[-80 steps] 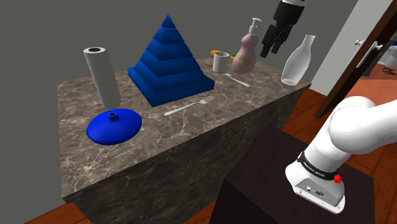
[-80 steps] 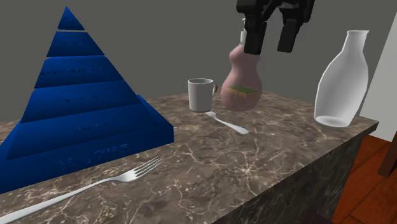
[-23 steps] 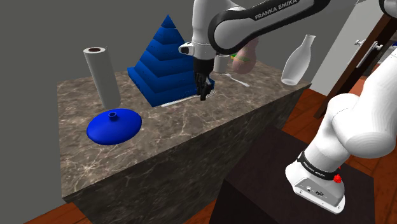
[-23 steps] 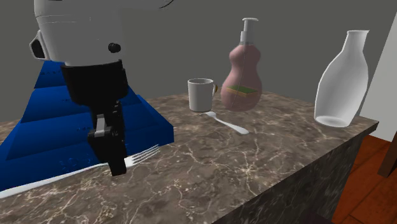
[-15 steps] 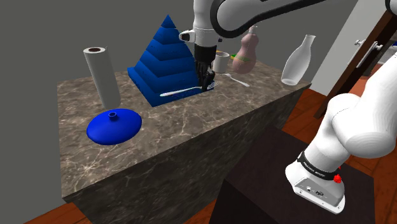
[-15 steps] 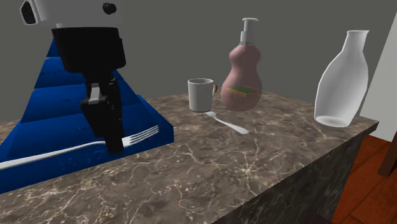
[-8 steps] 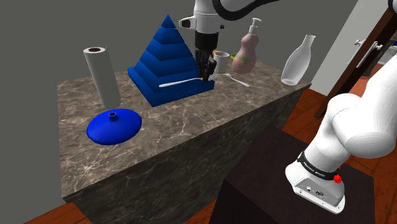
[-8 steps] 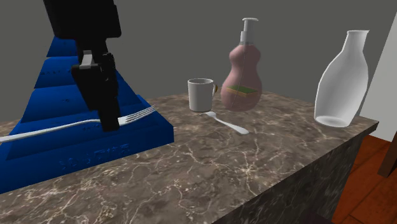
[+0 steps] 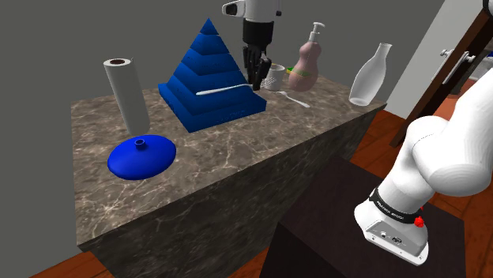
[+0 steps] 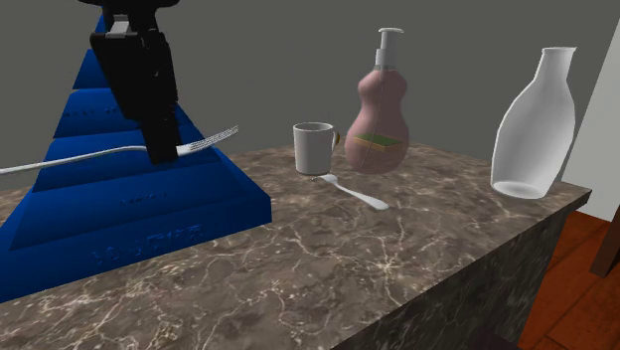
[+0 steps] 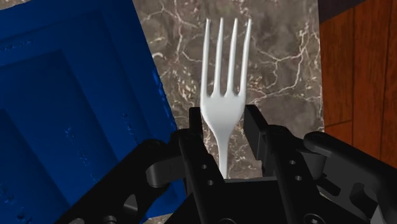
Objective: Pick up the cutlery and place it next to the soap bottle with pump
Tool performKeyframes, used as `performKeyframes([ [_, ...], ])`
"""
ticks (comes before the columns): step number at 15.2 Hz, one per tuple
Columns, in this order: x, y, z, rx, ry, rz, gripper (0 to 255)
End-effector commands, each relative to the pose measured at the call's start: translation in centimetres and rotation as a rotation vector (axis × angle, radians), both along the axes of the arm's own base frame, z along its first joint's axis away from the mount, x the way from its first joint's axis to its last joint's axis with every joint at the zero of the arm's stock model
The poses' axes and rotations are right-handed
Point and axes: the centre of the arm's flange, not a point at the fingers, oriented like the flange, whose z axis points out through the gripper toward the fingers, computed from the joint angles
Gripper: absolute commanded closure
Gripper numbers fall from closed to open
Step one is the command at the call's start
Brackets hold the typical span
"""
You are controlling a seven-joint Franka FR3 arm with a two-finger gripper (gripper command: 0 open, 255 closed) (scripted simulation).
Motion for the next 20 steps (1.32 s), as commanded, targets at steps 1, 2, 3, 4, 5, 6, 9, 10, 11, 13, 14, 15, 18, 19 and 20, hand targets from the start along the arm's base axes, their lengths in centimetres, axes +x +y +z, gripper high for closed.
performKeyframes([
  [1, 0.0, 0.0, 1.1, 0.000, 0.000, 0.000, 255],
  [2, 0.0, 0.0, 1.6, 0.000, 0.000, 0.000, 255],
  [3, 0.0, 0.0, 2.2, 0.000, 0.000, 0.000, 255],
  [4, 0.0, 0.0, 2.7, 0.000, 0.000, 0.000, 255],
  [5, 0.0, 0.0, 3.2, 0.000, 0.000, 0.000, 255],
  [6, 0.0, 0.0, 3.8, 0.000, 0.000, 0.000, 255],
  [9, 0.0, 0.0, 5.3, 0.000, 0.000, 0.000, 255],
  [10, 0.0, 0.0, 5.9, 0.000, 0.000, 0.000, 255],
  [11, 0.0, 0.0, 6.4, 0.000, 0.000, 0.000, 255],
  [13, 0.0, 0.0, 7.5, 0.000, 0.000, 0.000, 255],
  [14, 0.0, 0.0, 8.0, 0.000, 0.000, 0.000, 255],
  [15, 0.0, 0.0, 8.5, 0.000, 0.000, 0.000, 255],
  [18, 0.0, 0.0, 10.1, 0.000, 0.000, 0.000, 255],
  [19, 0.0, 0.0, 10.6, 0.000, 0.000, 0.000, 255],
  [20, 0.0, 0.0, 11.1, 0.000, 0.000, 0.000, 255],
])
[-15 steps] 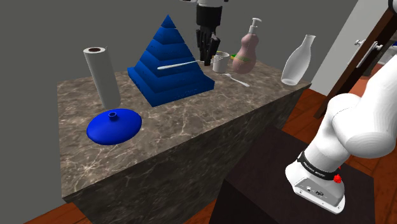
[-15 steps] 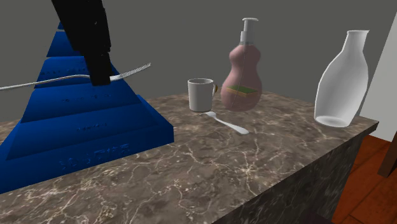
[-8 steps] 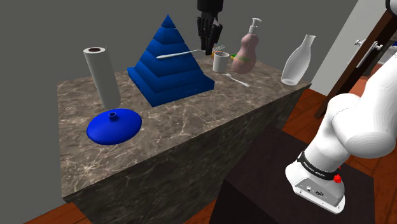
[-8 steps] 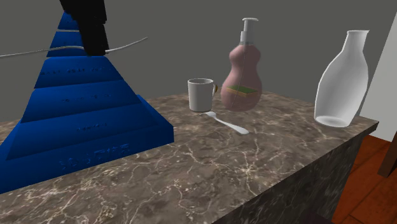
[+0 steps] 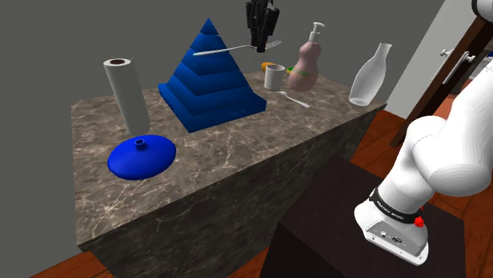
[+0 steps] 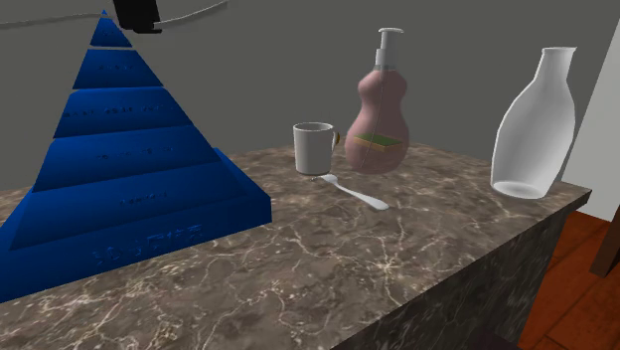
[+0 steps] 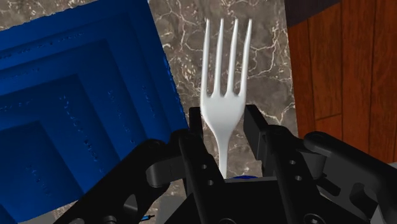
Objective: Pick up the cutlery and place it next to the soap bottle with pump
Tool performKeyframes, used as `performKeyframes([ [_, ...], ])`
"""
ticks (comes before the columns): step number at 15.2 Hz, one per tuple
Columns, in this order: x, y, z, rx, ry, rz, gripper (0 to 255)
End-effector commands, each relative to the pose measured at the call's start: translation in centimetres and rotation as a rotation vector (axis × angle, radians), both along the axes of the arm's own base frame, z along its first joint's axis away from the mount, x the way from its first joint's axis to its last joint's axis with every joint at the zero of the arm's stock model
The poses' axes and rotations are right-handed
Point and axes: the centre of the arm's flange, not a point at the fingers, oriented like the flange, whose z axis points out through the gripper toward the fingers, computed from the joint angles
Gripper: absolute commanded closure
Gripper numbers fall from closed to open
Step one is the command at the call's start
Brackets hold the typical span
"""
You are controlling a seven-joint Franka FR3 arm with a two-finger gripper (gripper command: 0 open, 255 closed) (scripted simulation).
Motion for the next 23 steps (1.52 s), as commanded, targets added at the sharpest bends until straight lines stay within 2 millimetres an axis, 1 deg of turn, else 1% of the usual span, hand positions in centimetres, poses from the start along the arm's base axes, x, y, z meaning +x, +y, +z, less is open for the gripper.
performKeyframes([
  [1, 0.0, 0.0, 1.1, 0.000, 0.000, 0.000, 255],
  [19, 0.0, 0.0, 10.6, 0.000, 0.000, 0.000, 255],
  [20, 0.0, 0.0, 10.6, 0.000, 0.000, 0.000, 255],
  [23, -0.8, -3.9, 10.6, 0.000, 0.000, 0.000, 255],
])
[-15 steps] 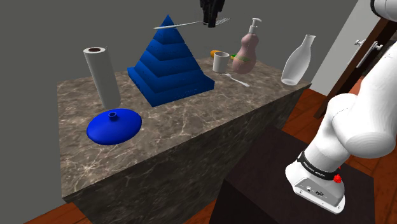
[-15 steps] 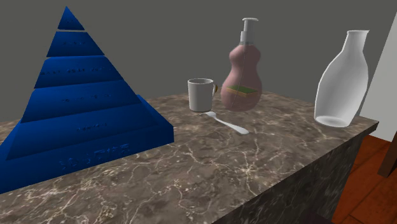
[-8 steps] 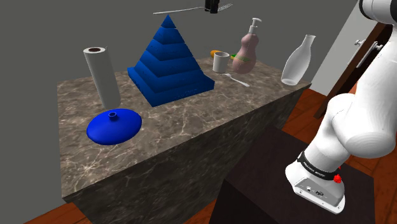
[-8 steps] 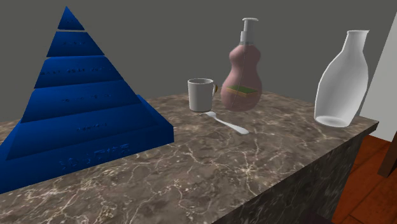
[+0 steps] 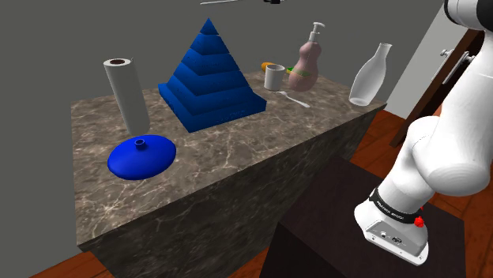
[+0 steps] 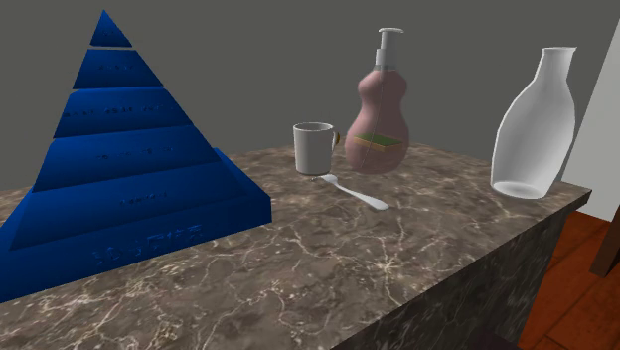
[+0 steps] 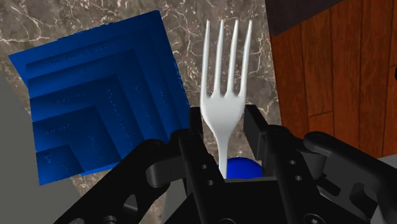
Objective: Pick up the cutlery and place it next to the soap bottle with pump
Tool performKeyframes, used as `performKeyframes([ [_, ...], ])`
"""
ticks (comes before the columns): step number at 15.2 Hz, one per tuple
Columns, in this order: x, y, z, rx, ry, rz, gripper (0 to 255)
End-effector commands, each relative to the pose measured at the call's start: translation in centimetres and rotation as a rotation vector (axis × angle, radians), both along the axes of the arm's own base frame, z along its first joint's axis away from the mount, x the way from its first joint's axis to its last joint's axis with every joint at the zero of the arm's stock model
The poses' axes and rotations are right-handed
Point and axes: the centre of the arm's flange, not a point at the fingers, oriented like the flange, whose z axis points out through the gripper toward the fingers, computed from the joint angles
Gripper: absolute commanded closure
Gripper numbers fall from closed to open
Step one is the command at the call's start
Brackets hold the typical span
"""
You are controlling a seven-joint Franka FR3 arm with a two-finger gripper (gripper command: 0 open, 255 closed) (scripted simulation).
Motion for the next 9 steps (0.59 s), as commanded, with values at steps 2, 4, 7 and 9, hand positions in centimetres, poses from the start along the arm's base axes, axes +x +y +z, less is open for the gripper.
performKeyframes([
  [2, -0.8, -3.9, 0.1, 0.000, 0.000, 0.001, 255],
  [4, -1.4, -6.5, 0.1, 0.000, 0.000, 0.001, 255],
  [7, -2.2, -10.3, 0.1, 0.000, 0.000, 0.001, 255],
  [9, -2.7, -12.9, 0.1, 0.000, 0.000, 0.001, 255],
])
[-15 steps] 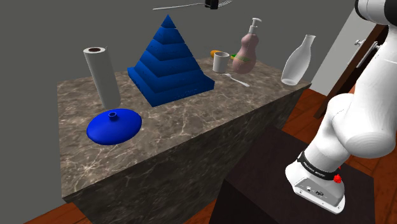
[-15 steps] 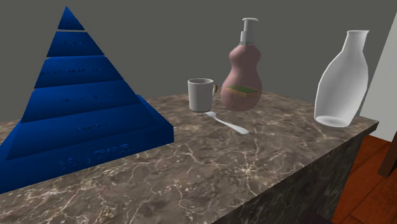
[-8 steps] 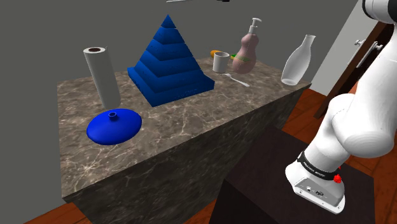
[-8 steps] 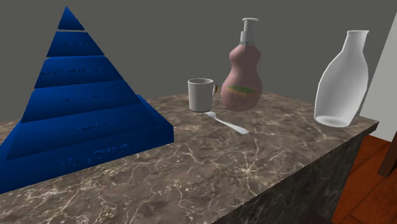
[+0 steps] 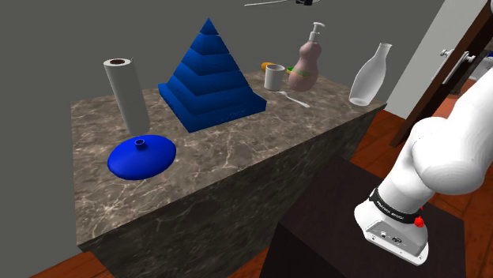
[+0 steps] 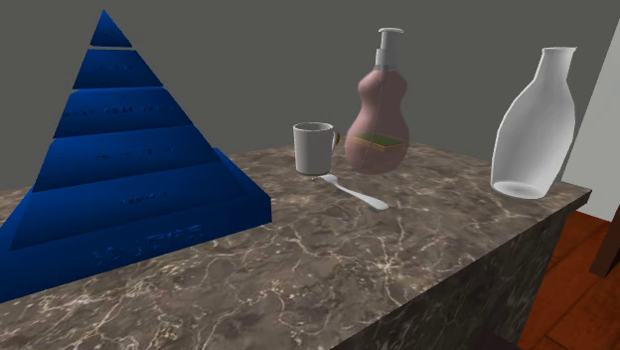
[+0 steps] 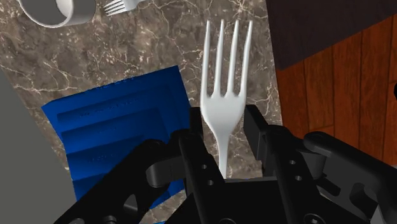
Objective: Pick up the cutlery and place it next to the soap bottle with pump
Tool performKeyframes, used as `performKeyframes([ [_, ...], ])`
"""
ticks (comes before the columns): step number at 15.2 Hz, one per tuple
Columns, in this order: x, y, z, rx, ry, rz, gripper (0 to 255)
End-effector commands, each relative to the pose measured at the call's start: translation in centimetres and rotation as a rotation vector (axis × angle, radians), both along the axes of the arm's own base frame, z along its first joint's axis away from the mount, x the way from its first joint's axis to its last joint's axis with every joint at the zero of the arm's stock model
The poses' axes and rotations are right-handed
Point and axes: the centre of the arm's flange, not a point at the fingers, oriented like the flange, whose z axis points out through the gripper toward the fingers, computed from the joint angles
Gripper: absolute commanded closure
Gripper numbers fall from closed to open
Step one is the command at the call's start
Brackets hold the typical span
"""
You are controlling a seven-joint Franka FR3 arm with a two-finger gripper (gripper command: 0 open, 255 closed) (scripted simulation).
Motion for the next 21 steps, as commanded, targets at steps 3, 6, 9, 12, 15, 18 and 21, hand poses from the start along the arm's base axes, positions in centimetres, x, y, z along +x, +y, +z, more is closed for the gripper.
performKeyframes([
  [3, -1.1, -5.2, 0.0, 0.000, 0.000, 0.002, 255],
  [6, -2.0, -9.0, 0.0, 0.000, 0.000, 0.002, 255],
  [9, -2.8, -12.9, 0.0, 0.000, 0.000, 0.002, 255],
  [12, -3.6, -16.8, 0.1, 0.000, 0.000, 0.002, 255],
  [15, -4.4, -20.7, 0.1, 0.000, 0.000, 0.002, 255],
  [18, -5.2, -24.6, 0.1, 0.000, 0.000, 0.002, 255],
  [21, -6.0, -28.4, 0.1, 0.000, 0.000, 0.002, 255],
])
